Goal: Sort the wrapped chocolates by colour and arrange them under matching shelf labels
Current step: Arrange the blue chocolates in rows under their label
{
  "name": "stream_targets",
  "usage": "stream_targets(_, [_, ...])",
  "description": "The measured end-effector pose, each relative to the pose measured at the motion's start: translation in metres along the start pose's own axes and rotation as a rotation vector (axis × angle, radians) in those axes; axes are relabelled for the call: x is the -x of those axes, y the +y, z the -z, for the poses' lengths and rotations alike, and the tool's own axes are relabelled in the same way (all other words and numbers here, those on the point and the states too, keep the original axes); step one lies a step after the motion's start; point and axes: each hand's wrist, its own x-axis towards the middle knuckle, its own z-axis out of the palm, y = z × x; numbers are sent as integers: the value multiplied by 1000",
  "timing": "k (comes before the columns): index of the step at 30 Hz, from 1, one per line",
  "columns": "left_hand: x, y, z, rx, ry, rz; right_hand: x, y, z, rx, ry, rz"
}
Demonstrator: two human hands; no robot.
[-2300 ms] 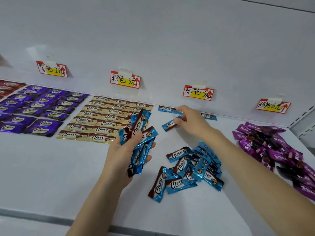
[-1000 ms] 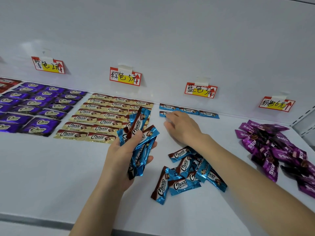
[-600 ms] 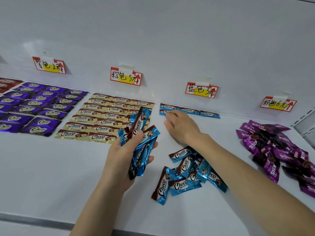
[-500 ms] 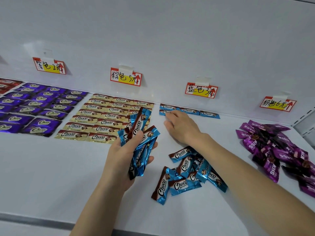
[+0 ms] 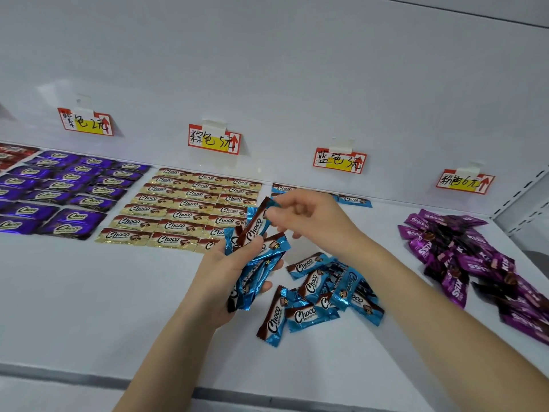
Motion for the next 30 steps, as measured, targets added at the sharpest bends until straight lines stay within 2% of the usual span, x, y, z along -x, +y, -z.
stream_targets(5, [6,2,-4,11,15,6,10,-1,8,-49,126,-63])
stream_targets(11, [4,9,-12,15,30,-48,21,5,24,15,82,-61])
stream_targets(16, [-7,13,-20,15,33,-52,10,35,59,-182,372,-233])
stream_targets(19, [-13,13,-27,20,33,-58,3,63,76,5,450,-360])
stream_targets(23, [-20,12,-35,31,31,-66,-11,90,80,337,382,-397])
stream_targets(27, [-24,9,-36,37,47,-63,-15,96,79,789,346,-396])
stream_targets(30, [-26,6,-32,52,74,-46,-9,96,77,922,370,-300])
